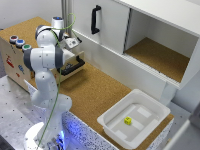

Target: Rotate the pink block 90 degrees to the right

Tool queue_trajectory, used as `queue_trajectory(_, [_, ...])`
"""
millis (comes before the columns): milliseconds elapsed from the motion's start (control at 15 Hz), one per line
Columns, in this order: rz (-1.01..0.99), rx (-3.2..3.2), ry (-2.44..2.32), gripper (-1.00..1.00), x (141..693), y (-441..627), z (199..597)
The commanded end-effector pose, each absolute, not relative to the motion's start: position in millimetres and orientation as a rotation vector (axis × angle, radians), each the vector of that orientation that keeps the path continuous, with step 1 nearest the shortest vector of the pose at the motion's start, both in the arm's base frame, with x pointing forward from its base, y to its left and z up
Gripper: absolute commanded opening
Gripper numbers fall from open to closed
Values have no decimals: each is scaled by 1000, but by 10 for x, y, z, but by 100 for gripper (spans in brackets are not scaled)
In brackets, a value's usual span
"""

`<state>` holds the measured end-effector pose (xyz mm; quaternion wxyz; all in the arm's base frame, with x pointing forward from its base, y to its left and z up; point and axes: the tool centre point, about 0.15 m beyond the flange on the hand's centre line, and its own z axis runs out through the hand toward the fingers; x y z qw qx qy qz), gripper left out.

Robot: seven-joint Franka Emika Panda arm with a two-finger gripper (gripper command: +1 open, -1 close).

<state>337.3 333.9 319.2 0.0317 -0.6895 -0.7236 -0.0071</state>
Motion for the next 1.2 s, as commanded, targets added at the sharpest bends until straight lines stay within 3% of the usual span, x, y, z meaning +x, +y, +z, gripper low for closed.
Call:
queue_trajectory(0, [-32,-2199,-2122,-100,3325,3289,3540])
queue_trajectory(200, [-90,-2346,-1957,-100,3335,3196,3745])
queue_trajectory(600, [-101,-2403,-1940,-100,3321,3176,3688])
queue_trajectory(733, [-200,-2541,-1744,-100,3374,3162,3742])
queue_trajectory(1133, [-101,-2693,-1325,-100,3314,3254,3572])
